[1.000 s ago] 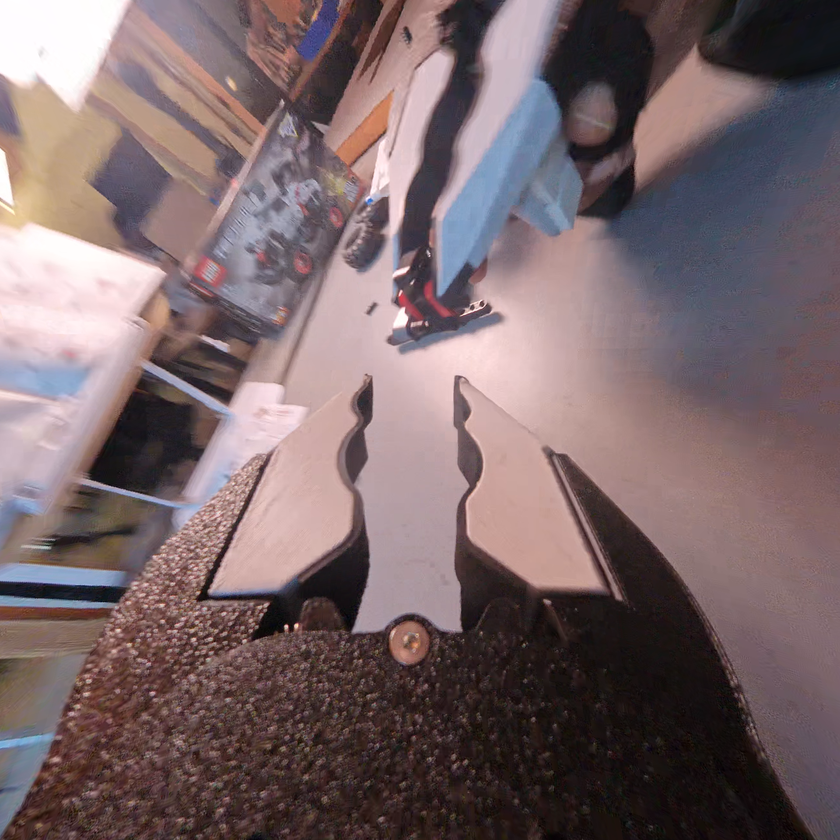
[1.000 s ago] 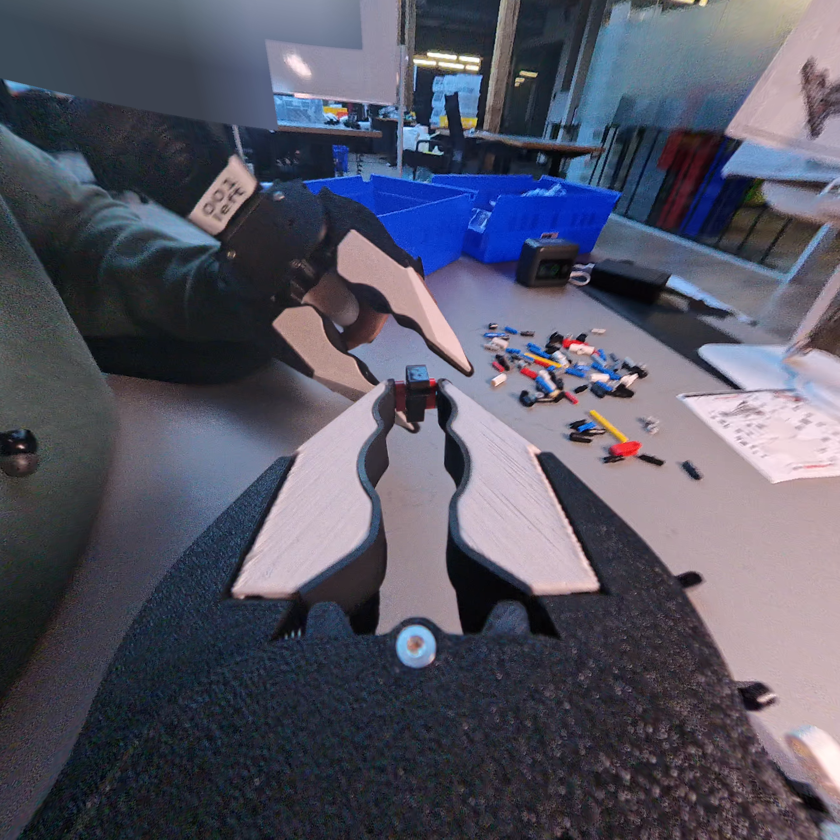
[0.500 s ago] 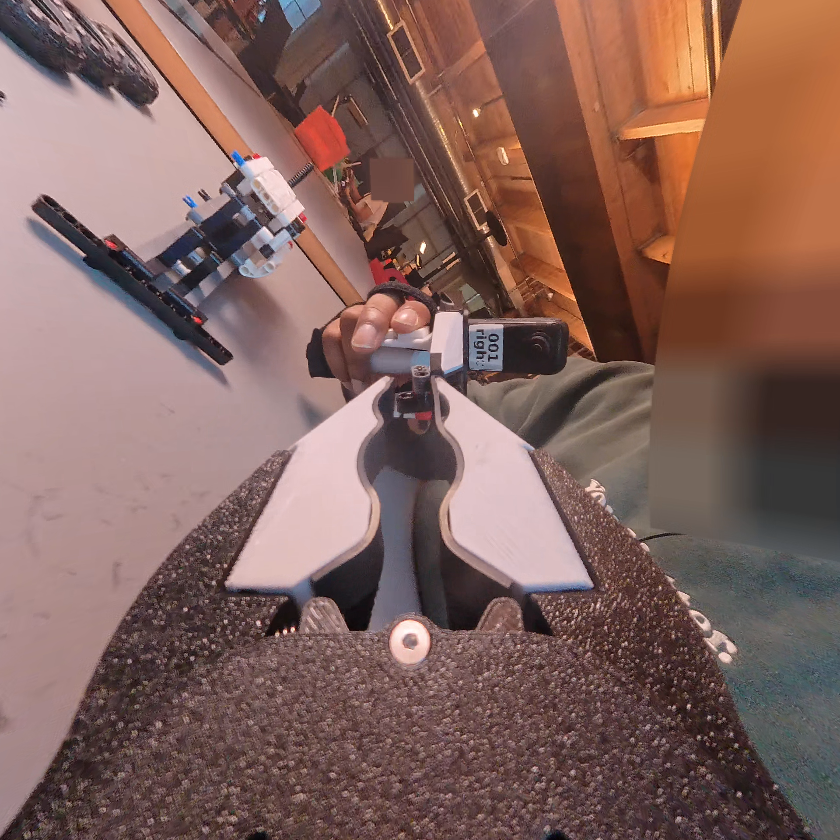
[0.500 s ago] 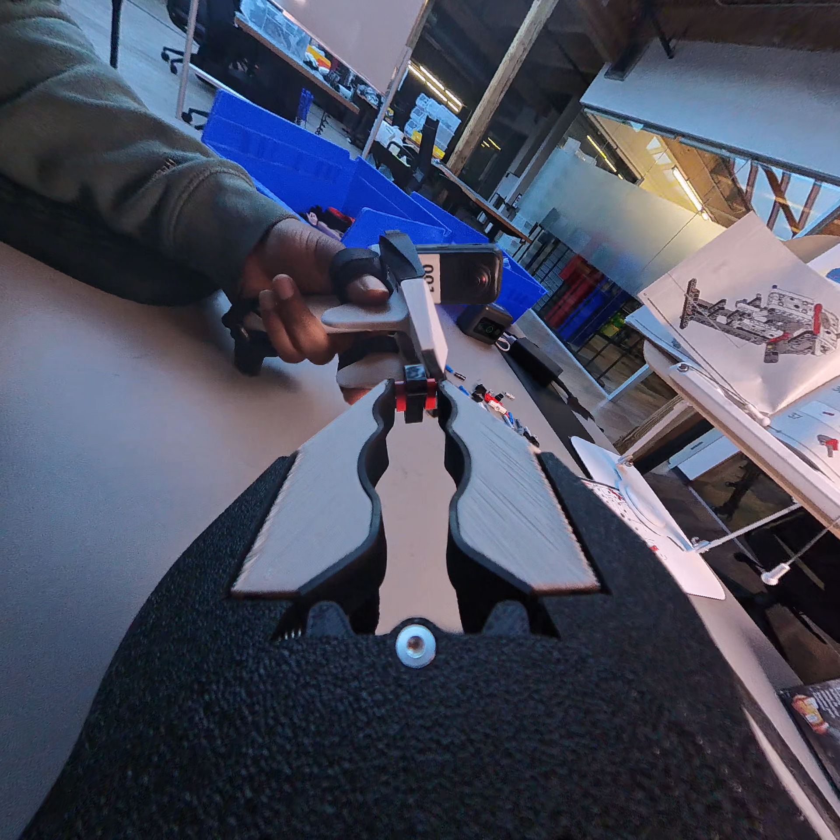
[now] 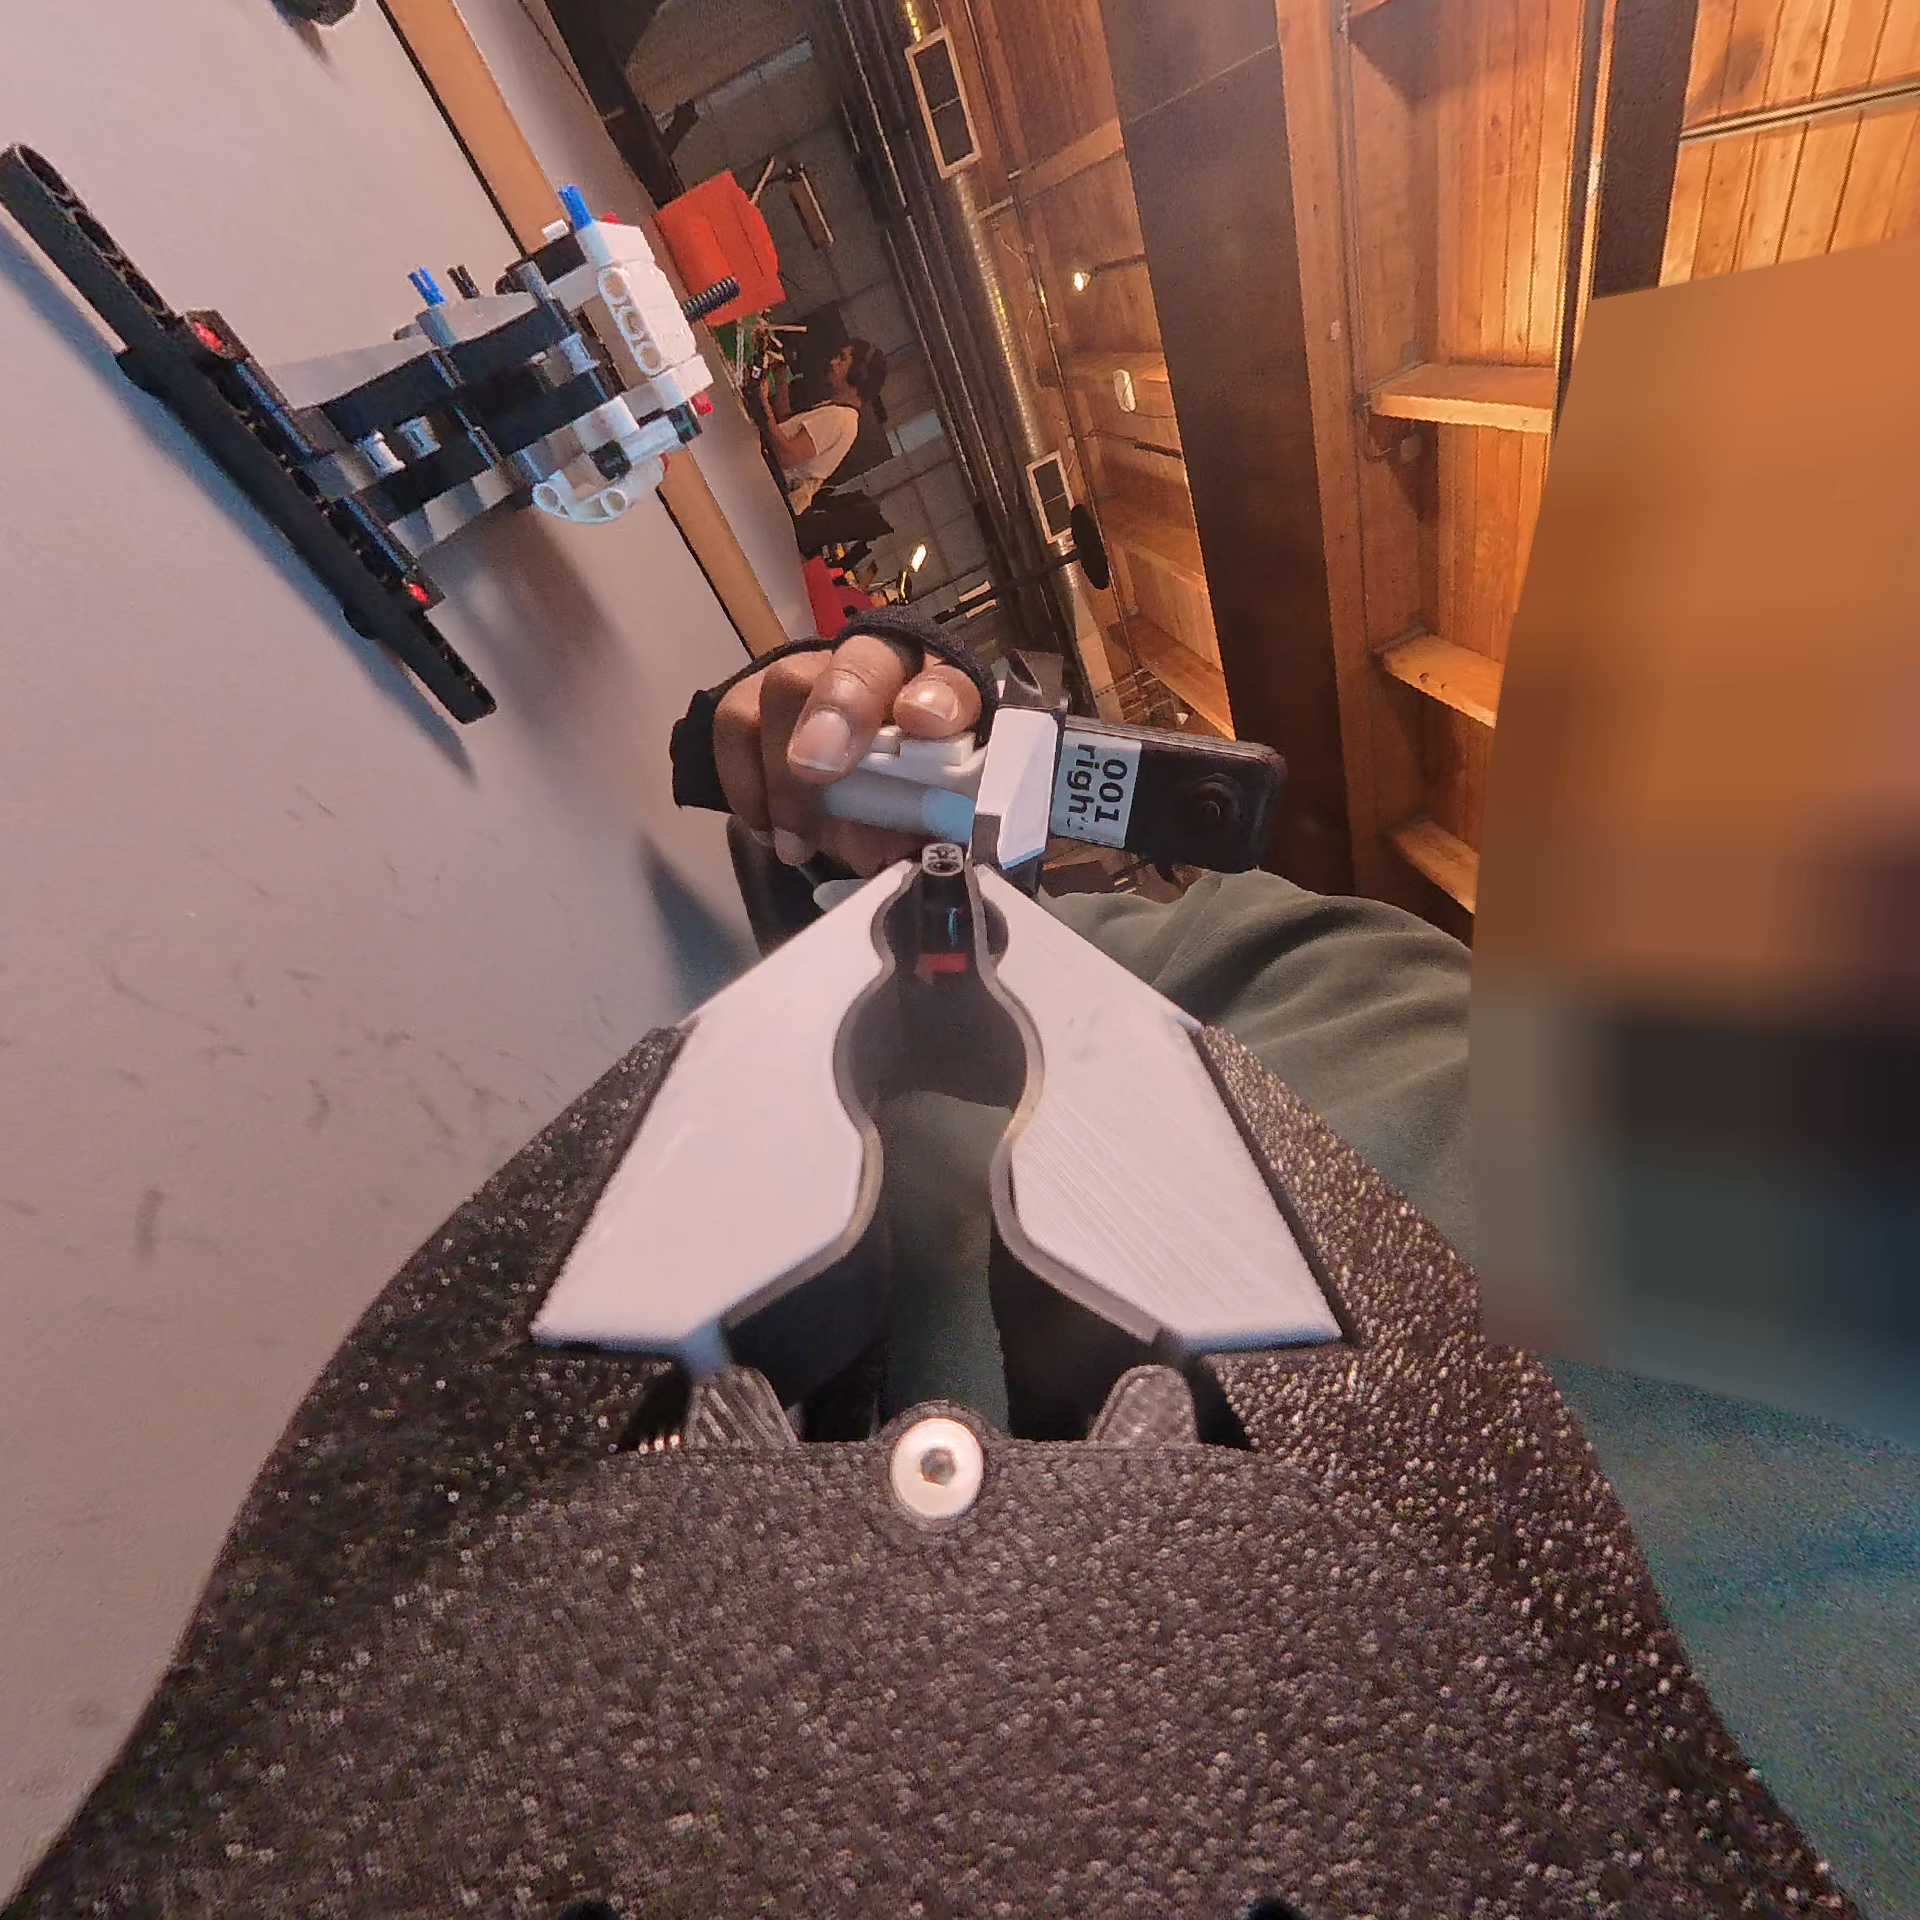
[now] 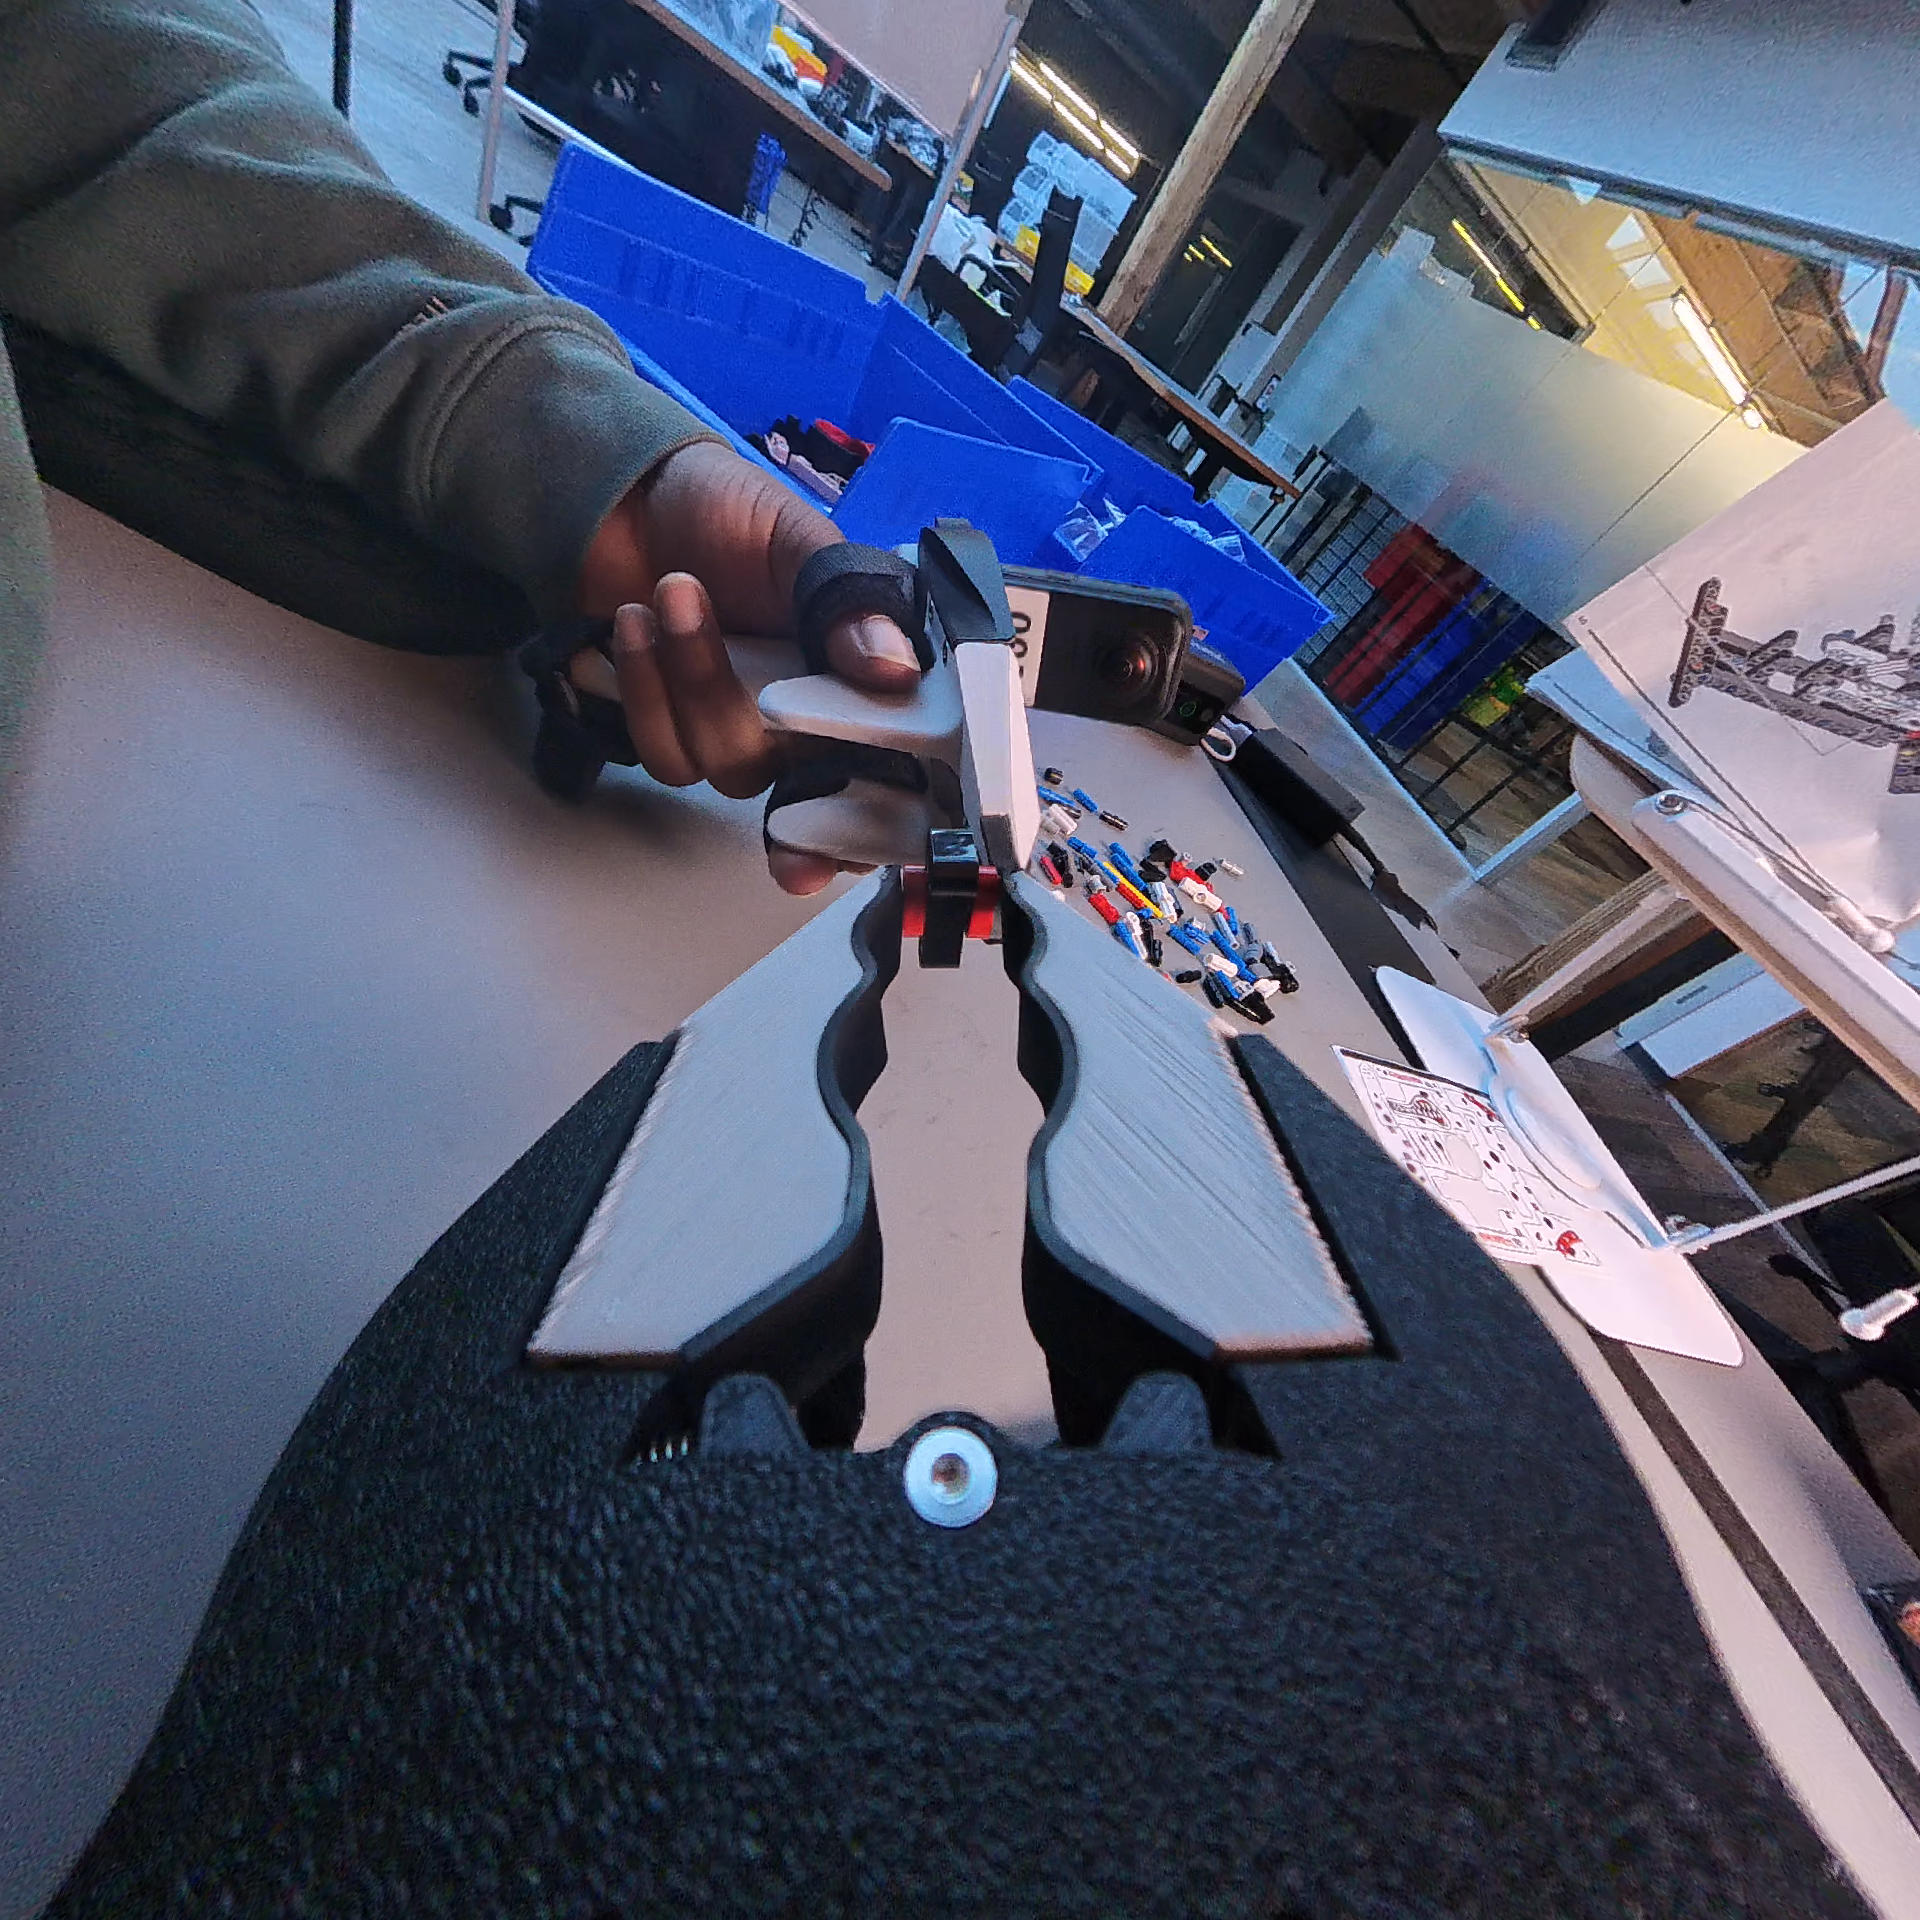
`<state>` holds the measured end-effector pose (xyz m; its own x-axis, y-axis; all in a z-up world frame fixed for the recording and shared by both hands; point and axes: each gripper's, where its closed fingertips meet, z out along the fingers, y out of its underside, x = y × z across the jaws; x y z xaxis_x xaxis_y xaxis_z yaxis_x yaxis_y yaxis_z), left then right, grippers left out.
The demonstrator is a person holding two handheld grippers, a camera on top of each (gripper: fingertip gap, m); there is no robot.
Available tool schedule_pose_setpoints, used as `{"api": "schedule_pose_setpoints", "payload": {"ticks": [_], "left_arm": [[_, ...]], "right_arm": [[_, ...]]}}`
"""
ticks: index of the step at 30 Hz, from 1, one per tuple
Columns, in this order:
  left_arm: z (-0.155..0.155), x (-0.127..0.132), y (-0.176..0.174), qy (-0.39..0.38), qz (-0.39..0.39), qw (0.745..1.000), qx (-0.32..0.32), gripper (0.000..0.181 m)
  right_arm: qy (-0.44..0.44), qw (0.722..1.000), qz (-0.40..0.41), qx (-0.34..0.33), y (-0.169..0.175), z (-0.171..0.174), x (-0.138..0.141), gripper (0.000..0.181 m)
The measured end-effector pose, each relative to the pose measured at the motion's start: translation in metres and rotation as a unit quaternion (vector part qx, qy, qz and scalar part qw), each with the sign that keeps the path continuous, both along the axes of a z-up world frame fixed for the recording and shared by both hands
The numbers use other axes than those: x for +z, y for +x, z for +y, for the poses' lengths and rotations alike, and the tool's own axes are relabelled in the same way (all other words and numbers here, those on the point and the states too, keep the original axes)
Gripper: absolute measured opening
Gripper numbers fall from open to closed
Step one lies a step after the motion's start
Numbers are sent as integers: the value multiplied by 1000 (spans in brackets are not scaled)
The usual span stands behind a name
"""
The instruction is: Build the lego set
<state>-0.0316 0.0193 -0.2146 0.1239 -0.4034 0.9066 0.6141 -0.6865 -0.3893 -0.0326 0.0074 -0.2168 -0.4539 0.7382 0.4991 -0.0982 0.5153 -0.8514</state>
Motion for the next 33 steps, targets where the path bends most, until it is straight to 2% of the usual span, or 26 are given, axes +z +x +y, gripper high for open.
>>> {"api": "schedule_pose_setpoints", "payload": {"ticks": [12,25,33], "left_arm": [[3,-8,-3,-39,-41,998,9,7],[3,-11,2,-48,-64,997,6,7],[4,-8,0,-42,-66,997,10,7]], "right_arm": [[-76,996,-38,12,-2,4,-6,17],[-4,999,-38,7,3,2,-9,14],[-58,997,-44,7,1,4,-6,16]]}}
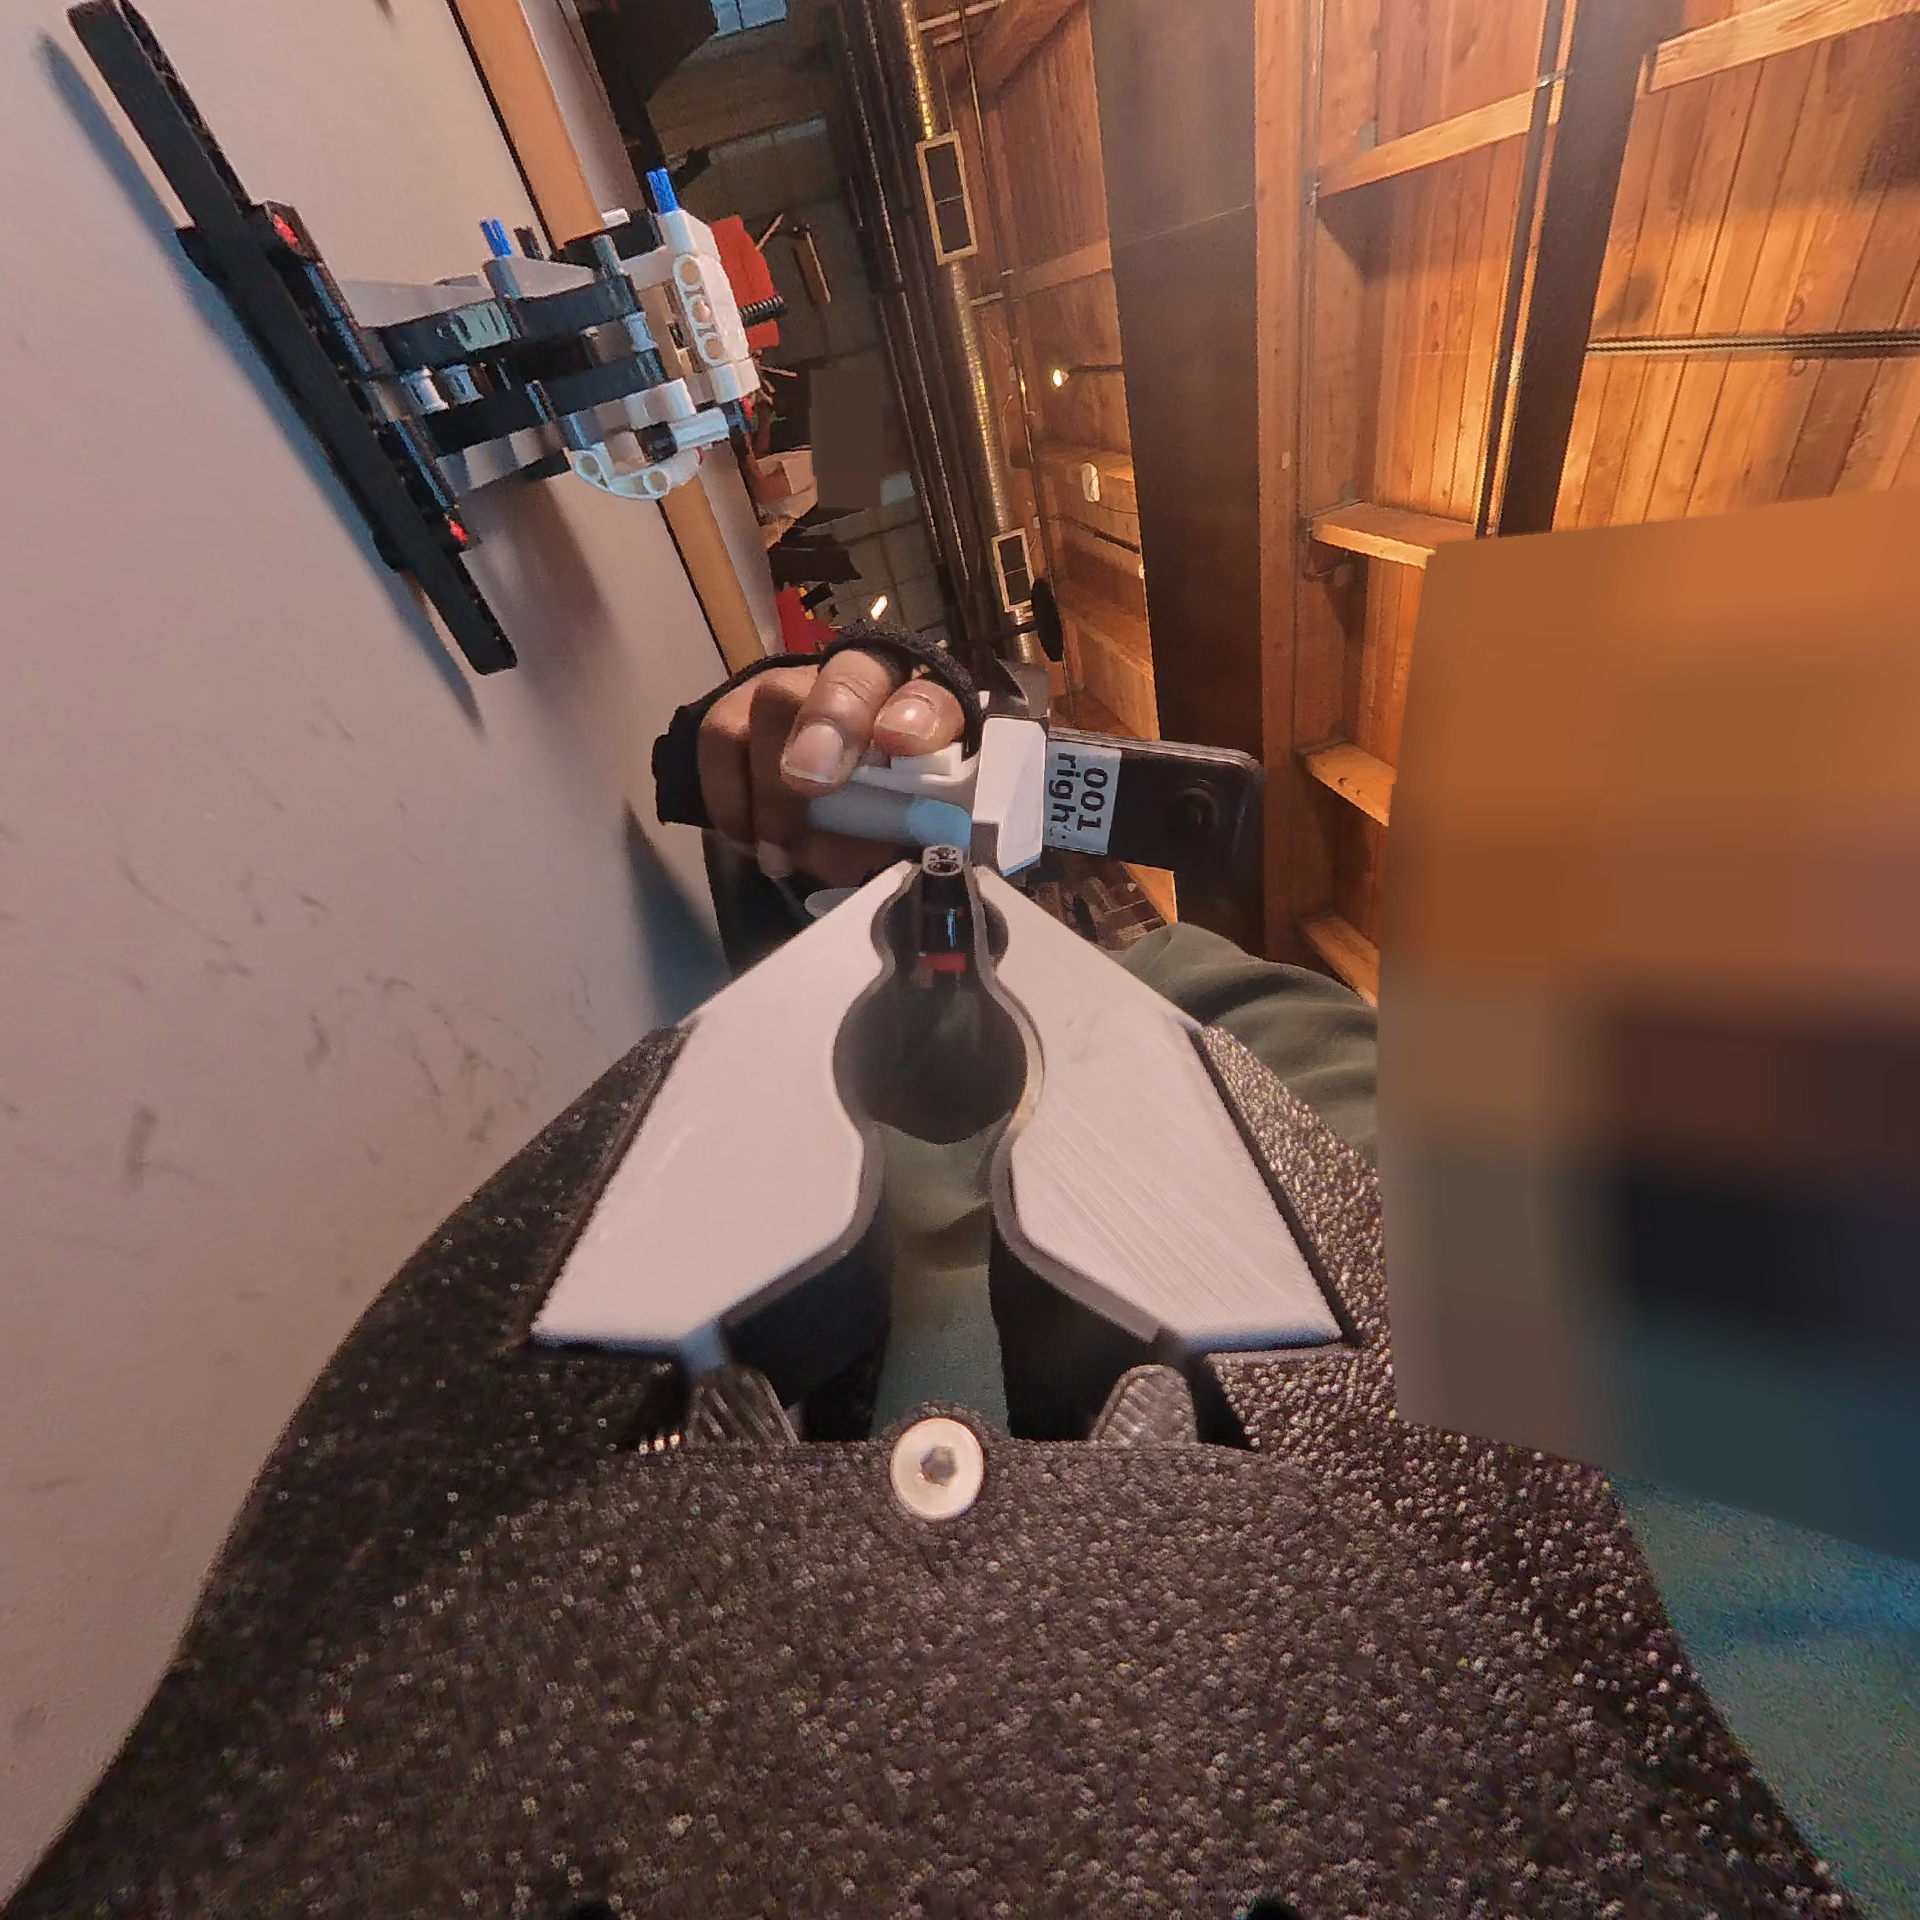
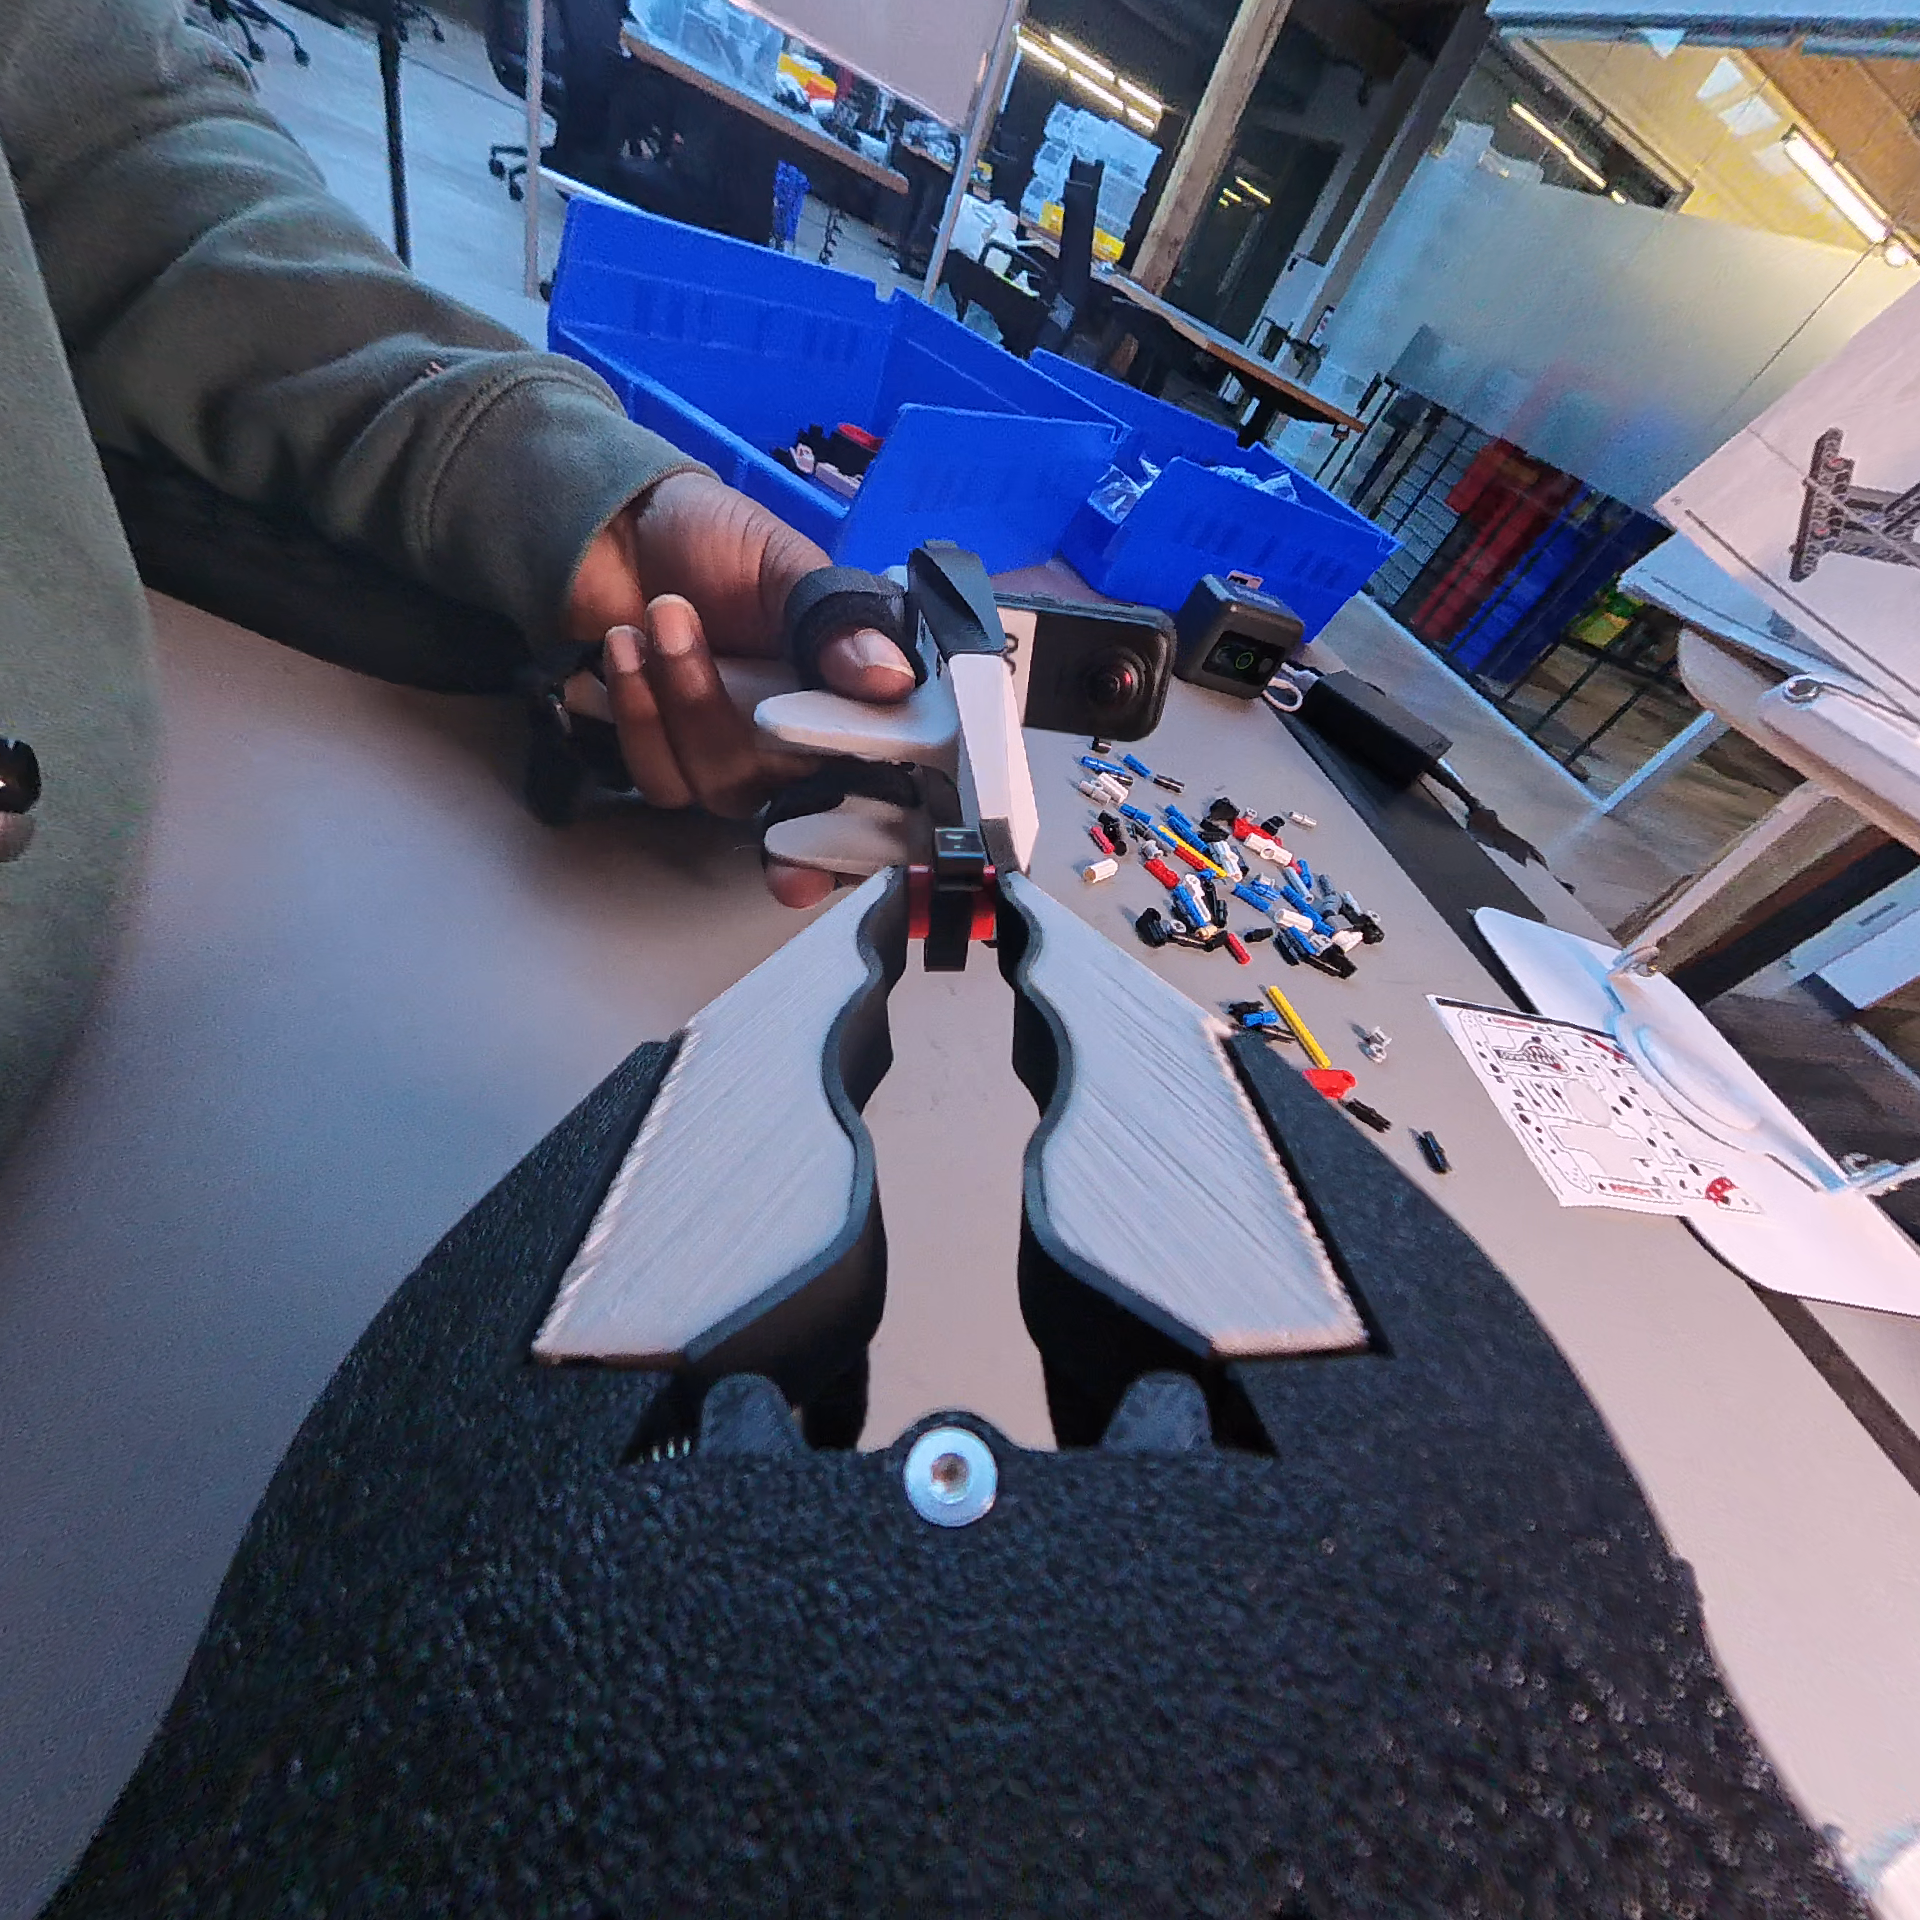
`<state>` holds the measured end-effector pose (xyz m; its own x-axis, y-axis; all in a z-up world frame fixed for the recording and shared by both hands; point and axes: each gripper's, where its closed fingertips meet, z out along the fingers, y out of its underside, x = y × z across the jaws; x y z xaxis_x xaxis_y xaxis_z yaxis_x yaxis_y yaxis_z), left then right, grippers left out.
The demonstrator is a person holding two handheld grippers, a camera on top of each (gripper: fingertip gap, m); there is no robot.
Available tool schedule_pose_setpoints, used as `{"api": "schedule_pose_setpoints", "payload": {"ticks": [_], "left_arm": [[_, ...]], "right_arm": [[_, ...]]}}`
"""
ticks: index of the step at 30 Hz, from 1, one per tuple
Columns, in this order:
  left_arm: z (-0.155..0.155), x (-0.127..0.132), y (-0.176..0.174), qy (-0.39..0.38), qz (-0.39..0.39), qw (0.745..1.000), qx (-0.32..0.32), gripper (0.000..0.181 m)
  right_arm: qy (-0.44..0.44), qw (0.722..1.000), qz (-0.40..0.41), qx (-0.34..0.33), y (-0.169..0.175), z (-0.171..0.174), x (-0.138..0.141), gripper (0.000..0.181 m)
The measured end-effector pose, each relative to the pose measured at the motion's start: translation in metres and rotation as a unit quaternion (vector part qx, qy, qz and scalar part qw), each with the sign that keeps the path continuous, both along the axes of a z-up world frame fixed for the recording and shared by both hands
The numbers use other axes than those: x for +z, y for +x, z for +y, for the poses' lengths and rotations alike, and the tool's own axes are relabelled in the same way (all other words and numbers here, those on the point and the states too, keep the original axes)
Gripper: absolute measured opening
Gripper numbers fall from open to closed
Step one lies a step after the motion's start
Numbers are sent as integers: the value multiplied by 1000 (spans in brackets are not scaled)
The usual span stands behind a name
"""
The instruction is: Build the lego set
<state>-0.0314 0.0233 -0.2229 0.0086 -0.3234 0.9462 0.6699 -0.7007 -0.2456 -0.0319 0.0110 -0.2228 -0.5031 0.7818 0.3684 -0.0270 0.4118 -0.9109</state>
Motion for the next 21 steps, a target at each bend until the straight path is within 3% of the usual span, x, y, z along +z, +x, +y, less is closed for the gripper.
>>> {"api": "schedule_pose_setpoints", "payload": {"ticks": [13,21], "left_arm": [[1,1,2,-3,-1,1000,2,7],[1,-2,2,-11,-1,1000,2,7]], "right_arm": [[-39,999,7,3,1,-1,7,20],[-17,1000,4,3,0,0,0,17]]}}
